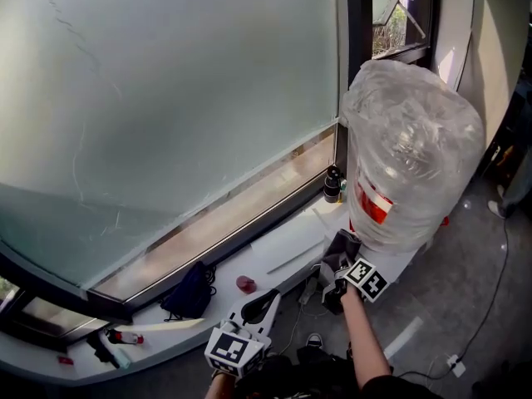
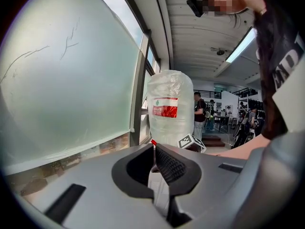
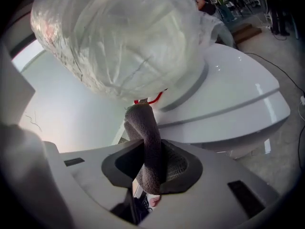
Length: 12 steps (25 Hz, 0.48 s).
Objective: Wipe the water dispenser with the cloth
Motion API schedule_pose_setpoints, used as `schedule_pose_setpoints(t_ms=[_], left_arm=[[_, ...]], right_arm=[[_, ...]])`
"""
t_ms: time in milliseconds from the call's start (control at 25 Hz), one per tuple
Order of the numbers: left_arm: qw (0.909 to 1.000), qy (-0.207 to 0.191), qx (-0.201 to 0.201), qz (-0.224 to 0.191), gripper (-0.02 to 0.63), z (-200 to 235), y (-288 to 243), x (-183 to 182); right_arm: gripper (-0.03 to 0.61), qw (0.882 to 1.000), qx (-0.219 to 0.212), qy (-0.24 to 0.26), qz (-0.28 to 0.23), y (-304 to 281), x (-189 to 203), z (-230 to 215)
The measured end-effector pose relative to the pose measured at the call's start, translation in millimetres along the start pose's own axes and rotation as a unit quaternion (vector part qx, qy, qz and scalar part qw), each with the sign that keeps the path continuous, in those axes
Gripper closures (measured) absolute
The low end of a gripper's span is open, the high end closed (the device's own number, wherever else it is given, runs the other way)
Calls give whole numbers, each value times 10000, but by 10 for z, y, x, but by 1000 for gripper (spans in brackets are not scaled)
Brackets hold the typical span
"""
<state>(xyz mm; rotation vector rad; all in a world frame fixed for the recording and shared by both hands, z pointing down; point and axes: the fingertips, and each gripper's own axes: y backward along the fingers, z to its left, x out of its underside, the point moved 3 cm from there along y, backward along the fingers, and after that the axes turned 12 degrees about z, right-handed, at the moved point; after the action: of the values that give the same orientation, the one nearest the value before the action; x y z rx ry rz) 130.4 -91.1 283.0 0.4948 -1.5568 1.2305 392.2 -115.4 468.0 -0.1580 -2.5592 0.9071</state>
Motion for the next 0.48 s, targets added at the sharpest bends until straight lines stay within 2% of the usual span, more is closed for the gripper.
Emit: schedule_pose_setpoints(t_ms=[320,480], left_arm=[[9970,-344,686,28,589,-168,-166,-114],[9919,-576,1131,-13,589,-333,-152,-141]], right_arm=[[474,9983,120,-445,-370,516,18,-461],[474,9948,393,-617,-702,856,41,-760]])
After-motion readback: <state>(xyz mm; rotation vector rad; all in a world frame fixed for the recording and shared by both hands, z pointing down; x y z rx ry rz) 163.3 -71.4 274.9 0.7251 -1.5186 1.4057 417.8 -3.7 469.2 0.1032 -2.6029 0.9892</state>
